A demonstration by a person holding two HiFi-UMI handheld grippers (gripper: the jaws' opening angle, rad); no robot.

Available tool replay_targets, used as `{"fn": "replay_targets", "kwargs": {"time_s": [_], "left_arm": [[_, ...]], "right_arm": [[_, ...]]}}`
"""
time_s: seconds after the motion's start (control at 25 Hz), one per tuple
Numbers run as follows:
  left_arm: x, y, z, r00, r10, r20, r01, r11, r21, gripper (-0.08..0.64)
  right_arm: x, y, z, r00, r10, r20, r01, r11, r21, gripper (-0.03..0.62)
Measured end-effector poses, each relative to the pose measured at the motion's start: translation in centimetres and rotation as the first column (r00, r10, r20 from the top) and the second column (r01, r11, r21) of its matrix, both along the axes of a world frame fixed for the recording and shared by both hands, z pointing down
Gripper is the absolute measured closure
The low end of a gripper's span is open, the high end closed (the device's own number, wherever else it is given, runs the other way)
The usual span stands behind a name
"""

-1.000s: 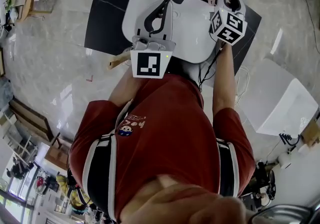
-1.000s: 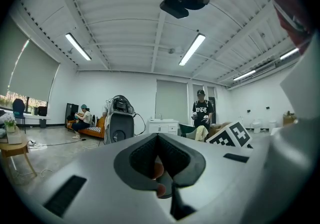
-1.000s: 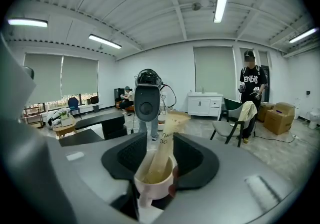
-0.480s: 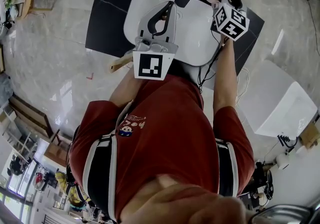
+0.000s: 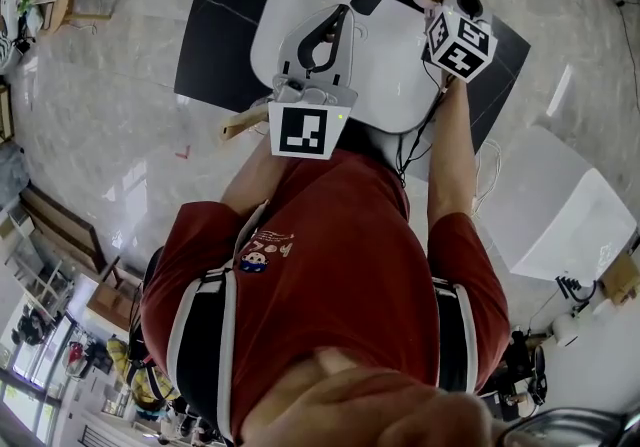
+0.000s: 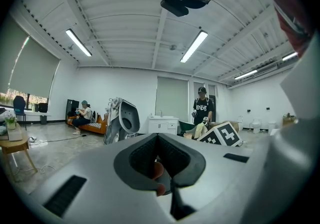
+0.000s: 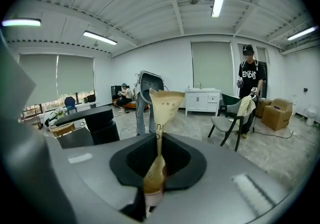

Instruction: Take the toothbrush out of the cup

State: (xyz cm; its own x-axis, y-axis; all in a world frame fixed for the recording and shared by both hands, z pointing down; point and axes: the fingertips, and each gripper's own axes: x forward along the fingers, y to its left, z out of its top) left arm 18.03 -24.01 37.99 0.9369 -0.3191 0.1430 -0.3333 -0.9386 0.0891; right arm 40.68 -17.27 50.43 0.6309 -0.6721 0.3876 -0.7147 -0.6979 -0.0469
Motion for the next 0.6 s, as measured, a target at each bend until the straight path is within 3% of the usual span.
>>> {"fn": "replay_targets", "kwargs": {"time_s": [0.6], "left_arm": [[-1.7,2.2,-1.9,0.998,-0.05,-0.026,0.051,0.998,0.035,0.555]], "right_arm": [[-1.5,1.2,-7.7,0.987,-0.051,-0.149,0.067,0.993,0.101,0.557]]}}
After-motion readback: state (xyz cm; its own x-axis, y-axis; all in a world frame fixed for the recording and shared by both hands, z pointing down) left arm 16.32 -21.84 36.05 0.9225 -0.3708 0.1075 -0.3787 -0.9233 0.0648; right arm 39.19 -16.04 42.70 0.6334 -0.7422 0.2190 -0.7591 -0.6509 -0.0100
